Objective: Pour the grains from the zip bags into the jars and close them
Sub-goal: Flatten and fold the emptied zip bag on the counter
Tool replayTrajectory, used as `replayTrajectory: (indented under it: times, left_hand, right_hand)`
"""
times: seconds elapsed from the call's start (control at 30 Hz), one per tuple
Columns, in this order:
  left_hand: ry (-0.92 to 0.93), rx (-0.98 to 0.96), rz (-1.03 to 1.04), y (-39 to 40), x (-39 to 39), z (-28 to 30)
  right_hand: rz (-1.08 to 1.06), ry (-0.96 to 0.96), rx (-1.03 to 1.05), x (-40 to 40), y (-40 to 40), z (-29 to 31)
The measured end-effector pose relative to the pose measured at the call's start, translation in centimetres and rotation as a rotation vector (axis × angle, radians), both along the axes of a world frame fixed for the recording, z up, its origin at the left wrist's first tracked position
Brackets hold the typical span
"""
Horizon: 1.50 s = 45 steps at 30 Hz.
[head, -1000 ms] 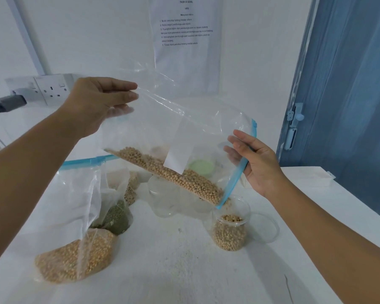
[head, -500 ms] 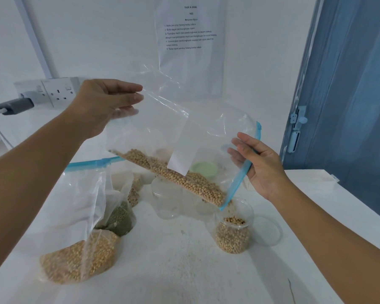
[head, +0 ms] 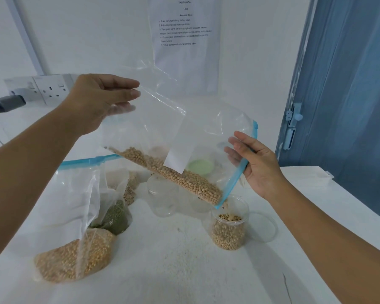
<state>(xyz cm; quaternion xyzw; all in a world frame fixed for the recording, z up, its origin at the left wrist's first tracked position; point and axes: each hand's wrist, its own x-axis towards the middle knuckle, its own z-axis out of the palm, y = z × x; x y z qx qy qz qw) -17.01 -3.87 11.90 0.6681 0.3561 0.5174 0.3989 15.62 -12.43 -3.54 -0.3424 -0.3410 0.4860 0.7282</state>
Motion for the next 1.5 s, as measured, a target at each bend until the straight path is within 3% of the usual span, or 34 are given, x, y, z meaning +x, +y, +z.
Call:
replayTrajectory:
  times: [1.5]
  left_hand:
    - [-0.001,-0.019,0.003,0.94,0.03,-0.28]
  right_hand:
    - [-0.002,-0.015,-0.010,0.12,0.43,-0.35]
